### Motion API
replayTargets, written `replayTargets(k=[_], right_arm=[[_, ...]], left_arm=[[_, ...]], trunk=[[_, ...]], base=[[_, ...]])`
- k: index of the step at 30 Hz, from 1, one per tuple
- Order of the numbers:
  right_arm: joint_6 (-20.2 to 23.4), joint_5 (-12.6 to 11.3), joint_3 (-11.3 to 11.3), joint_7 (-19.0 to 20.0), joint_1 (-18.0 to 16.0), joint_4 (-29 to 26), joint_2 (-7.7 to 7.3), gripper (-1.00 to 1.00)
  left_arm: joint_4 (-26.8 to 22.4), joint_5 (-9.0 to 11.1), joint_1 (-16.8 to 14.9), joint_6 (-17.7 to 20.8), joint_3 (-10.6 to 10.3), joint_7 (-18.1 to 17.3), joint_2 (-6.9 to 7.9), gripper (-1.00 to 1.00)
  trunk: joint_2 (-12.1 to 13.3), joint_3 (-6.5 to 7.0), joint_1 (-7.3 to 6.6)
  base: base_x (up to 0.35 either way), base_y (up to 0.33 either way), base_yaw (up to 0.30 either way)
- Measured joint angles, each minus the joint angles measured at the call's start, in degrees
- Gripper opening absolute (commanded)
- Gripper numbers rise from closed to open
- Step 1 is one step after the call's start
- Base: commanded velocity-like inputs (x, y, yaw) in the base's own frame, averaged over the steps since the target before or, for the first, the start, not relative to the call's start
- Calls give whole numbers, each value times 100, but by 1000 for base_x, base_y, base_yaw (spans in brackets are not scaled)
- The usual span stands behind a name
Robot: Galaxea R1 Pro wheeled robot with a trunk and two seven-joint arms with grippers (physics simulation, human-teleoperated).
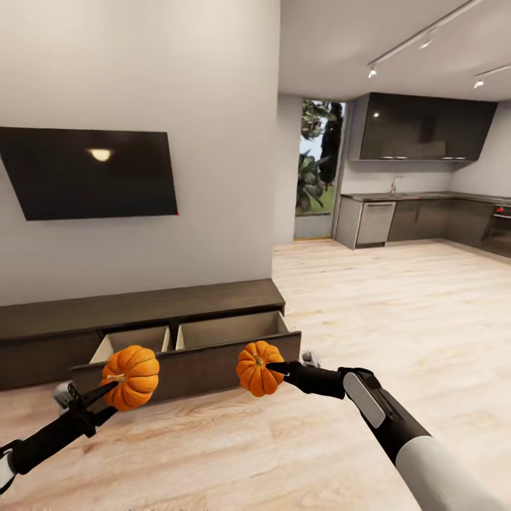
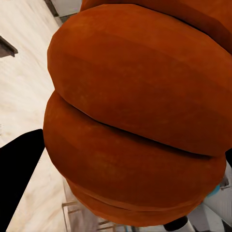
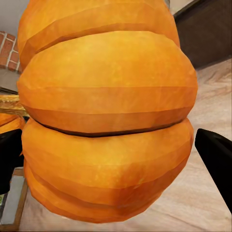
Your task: Place each of the two pumpkins and all three candles from the living room inside a cabinet in the living room (use any cabinet), then make sure every cabinet is closed, and position the cauldron so it is next to a table in the living room.
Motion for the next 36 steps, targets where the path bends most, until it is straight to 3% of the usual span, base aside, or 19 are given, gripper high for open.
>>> replayTargets(k=[4,9,27,33,36], right_arm=[[0,1,0,0,0,3,-1,-100],[16,-59,-3,0,1,-2,-6,-100],[30,-39,-13,-44,0,14,-1,-100],[68,-77,-66,-787,-84,59,3,-100],[69,-143,-89,-1057,-299,109,18,-100]], left_arm=[[-1,-4,0,1,1,-2,-2,-100],[-2,20,-3,3,18,-32,1,-100],[-100,-26,-5,18,-79,-34,-52,-100],[-952,-39,-11,525,-70,65,-105,-100],[-1379,-20,-18,701,-60,339,-120,-100]], trunk=[[160,72,-88],[162,69,-89],[162,68,-91],[162,69,-89],[162,69,-89]], base=[[0,0,284],[35,0,140],[282,-97,2],[124,-108,0],[15,-14,0]])
